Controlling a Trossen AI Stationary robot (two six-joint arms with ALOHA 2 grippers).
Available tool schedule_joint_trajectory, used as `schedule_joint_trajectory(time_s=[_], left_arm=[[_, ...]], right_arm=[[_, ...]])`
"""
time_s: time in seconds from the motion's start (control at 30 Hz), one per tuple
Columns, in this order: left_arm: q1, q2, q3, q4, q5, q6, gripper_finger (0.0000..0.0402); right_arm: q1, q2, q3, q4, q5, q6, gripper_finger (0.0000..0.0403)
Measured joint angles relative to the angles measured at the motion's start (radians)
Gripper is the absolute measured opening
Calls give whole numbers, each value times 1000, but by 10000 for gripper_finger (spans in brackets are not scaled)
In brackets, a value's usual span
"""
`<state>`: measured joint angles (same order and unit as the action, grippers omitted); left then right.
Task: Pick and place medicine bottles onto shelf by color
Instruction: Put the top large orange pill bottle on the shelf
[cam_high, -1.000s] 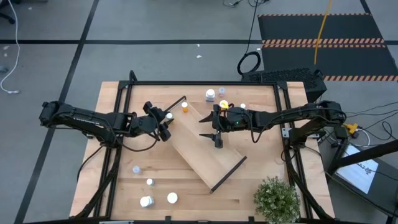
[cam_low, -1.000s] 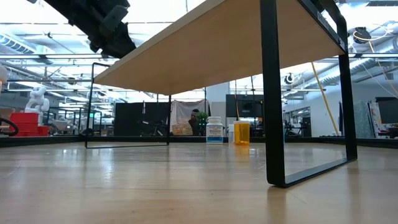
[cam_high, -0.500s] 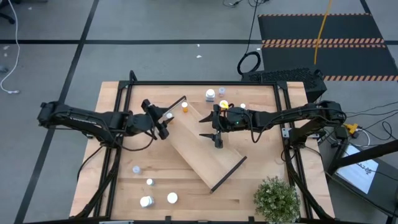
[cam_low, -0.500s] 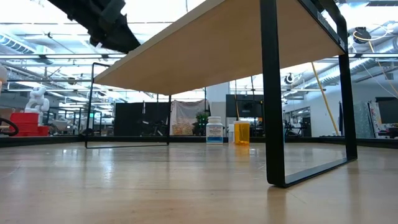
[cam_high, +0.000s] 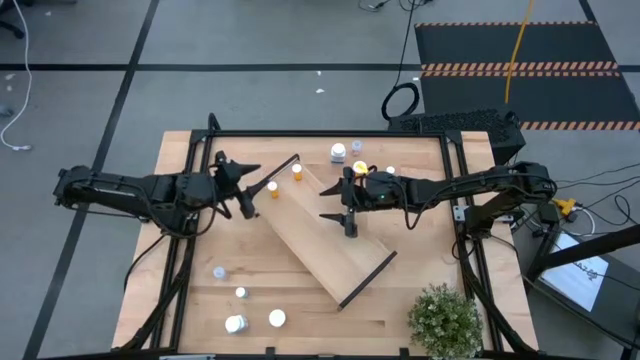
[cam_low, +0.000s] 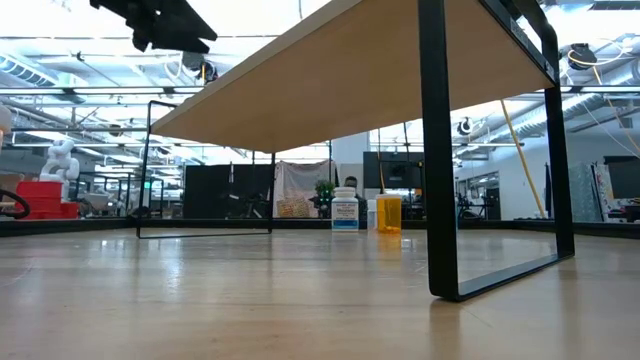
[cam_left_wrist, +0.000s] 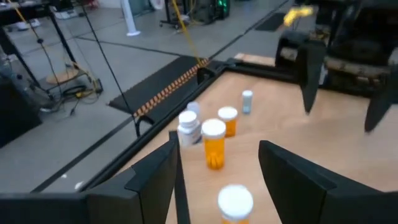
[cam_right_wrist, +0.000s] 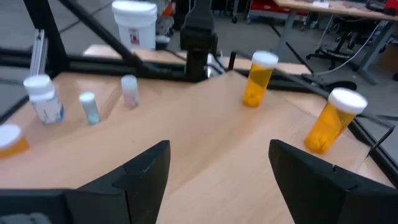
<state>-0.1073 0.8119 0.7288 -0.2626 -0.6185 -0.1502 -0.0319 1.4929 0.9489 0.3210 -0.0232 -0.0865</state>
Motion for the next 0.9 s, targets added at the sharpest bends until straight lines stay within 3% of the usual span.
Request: schedule_joint_trajectory(time_s=[0.2, 0.43, 0.6, 0.77, 0.9], left_arm=[[-29, 0, 0, 5, 18, 19, 230], [-66, 1, 0, 55, 19, 41, 230], [-114, 1, 0, 109, 19, 62, 230], [-172, 1, 0, 188, 19, 109, 230], [-214, 1, 0, 220, 19, 122, 230]], right_arm=[[0, 0, 0, -5, 7, 3, 270], [0, 0, 0, -26, 128, 88, 270], [0, -9, 0, 9, 123, 180, 270], [0, -82, 6, 84, 52, 282, 270], [1, -141, 5, 53, 82, 292, 270]])
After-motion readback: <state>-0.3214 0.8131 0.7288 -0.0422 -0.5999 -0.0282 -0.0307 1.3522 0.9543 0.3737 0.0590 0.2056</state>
